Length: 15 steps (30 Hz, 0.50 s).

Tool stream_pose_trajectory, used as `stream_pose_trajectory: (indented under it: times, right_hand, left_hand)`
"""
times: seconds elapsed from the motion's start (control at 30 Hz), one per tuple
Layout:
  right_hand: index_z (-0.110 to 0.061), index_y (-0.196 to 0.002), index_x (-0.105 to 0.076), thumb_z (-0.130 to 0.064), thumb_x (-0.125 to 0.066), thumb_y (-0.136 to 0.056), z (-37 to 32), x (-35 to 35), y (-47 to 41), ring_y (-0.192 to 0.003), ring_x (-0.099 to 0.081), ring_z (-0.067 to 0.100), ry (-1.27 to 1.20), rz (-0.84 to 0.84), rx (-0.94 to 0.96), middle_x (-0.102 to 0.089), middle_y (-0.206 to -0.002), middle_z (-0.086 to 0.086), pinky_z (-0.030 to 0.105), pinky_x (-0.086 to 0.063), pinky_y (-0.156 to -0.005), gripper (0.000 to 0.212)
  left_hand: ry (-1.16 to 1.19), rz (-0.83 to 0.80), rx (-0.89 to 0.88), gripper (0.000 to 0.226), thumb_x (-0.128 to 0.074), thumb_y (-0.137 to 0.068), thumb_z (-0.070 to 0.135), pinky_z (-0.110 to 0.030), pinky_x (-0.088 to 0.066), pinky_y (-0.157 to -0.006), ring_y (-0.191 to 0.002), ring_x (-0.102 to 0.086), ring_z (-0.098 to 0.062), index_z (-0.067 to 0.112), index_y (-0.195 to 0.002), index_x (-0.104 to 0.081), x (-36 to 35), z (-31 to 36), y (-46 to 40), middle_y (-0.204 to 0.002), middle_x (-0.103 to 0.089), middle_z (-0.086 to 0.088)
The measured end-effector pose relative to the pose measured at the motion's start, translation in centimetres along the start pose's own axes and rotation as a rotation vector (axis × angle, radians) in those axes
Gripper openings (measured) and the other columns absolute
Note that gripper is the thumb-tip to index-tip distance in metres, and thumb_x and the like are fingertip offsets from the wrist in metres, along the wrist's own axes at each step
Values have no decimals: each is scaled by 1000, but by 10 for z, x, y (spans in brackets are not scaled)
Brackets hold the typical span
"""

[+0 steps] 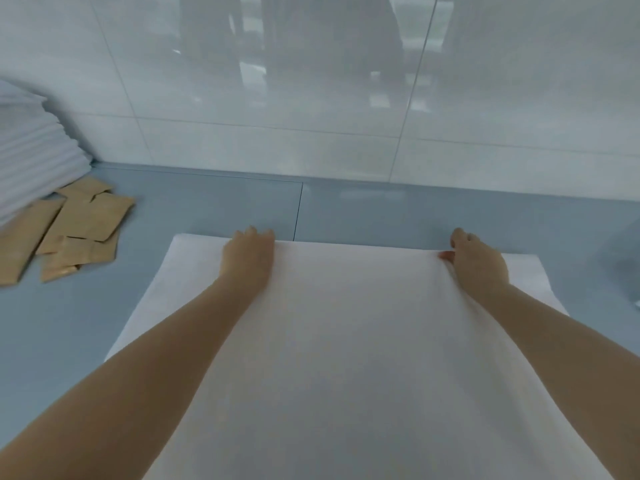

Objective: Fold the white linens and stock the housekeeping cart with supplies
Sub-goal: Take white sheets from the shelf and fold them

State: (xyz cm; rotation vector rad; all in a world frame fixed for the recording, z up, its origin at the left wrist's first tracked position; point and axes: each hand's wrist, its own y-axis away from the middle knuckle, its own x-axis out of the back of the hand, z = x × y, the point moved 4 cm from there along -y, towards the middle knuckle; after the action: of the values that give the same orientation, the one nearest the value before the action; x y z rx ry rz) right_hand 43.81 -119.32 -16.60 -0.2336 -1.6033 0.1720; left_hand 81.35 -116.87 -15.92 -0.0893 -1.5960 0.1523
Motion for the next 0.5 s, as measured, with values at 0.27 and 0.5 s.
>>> stream_pose_trajectory:
  times: [0.27, 0.5]
  right_hand:
    - [0, -112, -54, -9, -45, -93, -49, 16, 12, -108, -53, 40, -116, 45, -191, -56, -113, 23, 43, -43, -88, 23]
    - [-42, -151, -7, -55, -12, -98, -149, -20, 75, -147, 5, 9, -134, -344, 277, 3, -160, -15, 49, 6, -117, 54]
  left_hand:
    - [97, -157, 72, 86, 0, -72, 85, -72, 2, -102, -143, 4, -45, 43, -147, 0, -31, 61, 50, -158, 1, -21]
    - [99, -175, 104, 70, -2, -81, 76, -73, 3, -102, -145, 9, -39, 50, -146, 5, -34, 53, 47, -160, 6, -13]
